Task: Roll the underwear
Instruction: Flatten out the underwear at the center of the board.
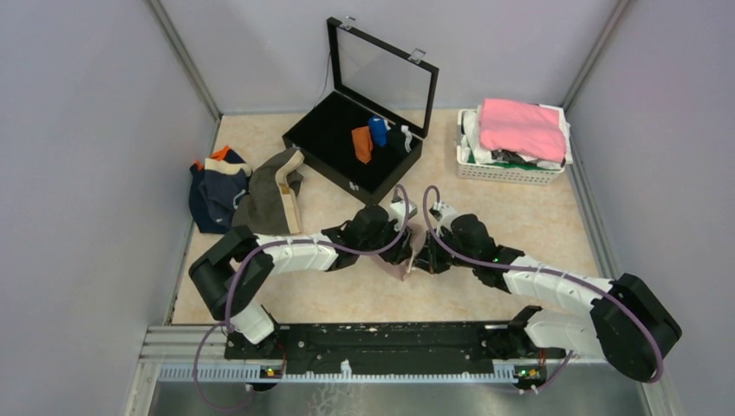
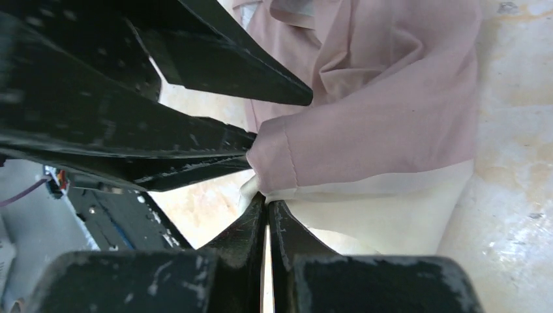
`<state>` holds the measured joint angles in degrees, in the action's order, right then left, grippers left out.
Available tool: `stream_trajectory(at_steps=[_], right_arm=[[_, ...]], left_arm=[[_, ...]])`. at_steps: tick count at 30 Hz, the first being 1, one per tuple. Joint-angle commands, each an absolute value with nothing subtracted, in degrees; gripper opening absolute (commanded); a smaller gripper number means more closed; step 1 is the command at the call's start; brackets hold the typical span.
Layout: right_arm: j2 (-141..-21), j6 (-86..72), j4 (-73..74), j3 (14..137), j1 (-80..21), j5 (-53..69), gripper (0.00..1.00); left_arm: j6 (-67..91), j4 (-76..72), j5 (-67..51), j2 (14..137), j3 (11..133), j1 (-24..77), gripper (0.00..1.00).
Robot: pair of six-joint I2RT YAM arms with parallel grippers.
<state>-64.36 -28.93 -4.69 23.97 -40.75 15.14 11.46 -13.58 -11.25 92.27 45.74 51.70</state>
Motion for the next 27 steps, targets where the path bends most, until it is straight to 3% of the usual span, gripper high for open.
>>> stream_trajectory(at_steps=[1,8,15,27], right_arm=[[-66.28,-30.84,-10.28,23.80,-41.14,18.44,0.00],[-68.69,-29.28,-3.32,25.39,-41.17,13.49,0.00],[-68.67,-28.75,-3.95,24.79,-41.05,13.53,0.00],[-69.24,-29.79,-6.33,24.90,-41.00,15.37,0.00]], left_arm=[[20.36,-17.33,-10.03,90.42,42.39,50.95,0.45],[29.46,-14.17,-4.08,84.09,38.29,49.75,0.52],[34.59,-15.39,-8.11,79.49,35.10,50.19,0.53],[40.55,-21.24,-1.11,81.90,34.73,58.85,0.62]])
